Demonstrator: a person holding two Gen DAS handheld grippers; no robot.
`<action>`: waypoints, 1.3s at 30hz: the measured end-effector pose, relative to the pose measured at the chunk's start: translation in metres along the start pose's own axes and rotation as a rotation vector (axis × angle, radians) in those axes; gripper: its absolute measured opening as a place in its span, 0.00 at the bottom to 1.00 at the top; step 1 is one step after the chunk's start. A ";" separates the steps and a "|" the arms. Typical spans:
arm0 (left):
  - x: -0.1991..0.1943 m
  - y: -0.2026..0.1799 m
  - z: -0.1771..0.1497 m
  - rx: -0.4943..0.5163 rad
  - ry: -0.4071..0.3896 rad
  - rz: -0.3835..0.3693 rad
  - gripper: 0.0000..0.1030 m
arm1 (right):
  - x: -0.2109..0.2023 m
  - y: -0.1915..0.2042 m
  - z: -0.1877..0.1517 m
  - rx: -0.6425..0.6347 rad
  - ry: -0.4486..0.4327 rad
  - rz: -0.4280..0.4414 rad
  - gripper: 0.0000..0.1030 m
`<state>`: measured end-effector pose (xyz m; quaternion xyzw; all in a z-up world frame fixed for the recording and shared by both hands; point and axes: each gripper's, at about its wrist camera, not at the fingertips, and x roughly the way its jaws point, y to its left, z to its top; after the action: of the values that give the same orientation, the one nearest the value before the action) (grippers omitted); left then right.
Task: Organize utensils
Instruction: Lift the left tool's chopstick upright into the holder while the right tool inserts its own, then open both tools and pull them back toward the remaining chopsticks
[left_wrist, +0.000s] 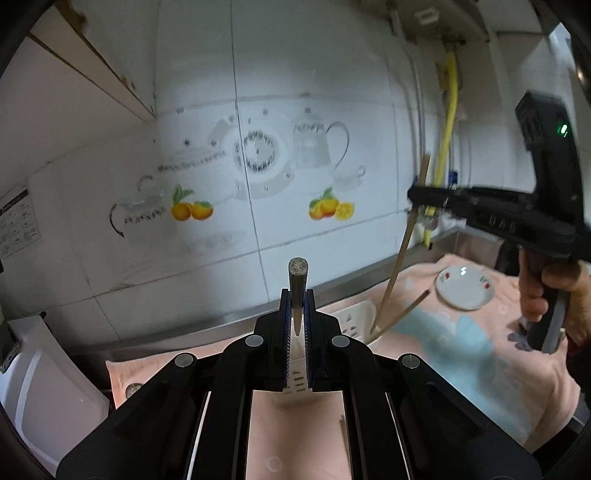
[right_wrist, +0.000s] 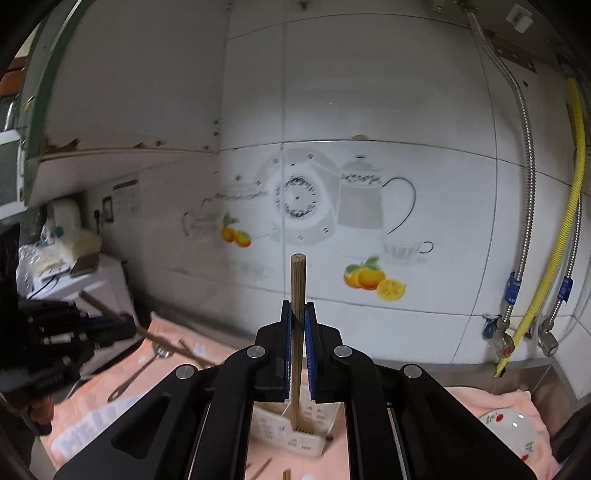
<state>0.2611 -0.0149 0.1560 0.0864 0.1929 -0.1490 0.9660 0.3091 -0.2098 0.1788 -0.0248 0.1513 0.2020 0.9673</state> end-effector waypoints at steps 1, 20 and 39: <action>0.008 0.001 -0.001 -0.001 0.016 0.002 0.05 | 0.006 -0.002 -0.002 0.007 0.001 -0.008 0.06; 0.057 0.013 -0.025 -0.040 0.124 0.011 0.07 | 0.059 -0.012 -0.056 0.006 0.135 -0.037 0.07; -0.021 -0.012 -0.080 -0.061 0.069 -0.017 0.21 | -0.042 0.006 -0.136 -0.023 0.210 0.028 0.20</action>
<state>0.2113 -0.0027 0.0901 0.0603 0.2314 -0.1480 0.9596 0.2318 -0.2349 0.0623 -0.0548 0.2498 0.2137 0.9428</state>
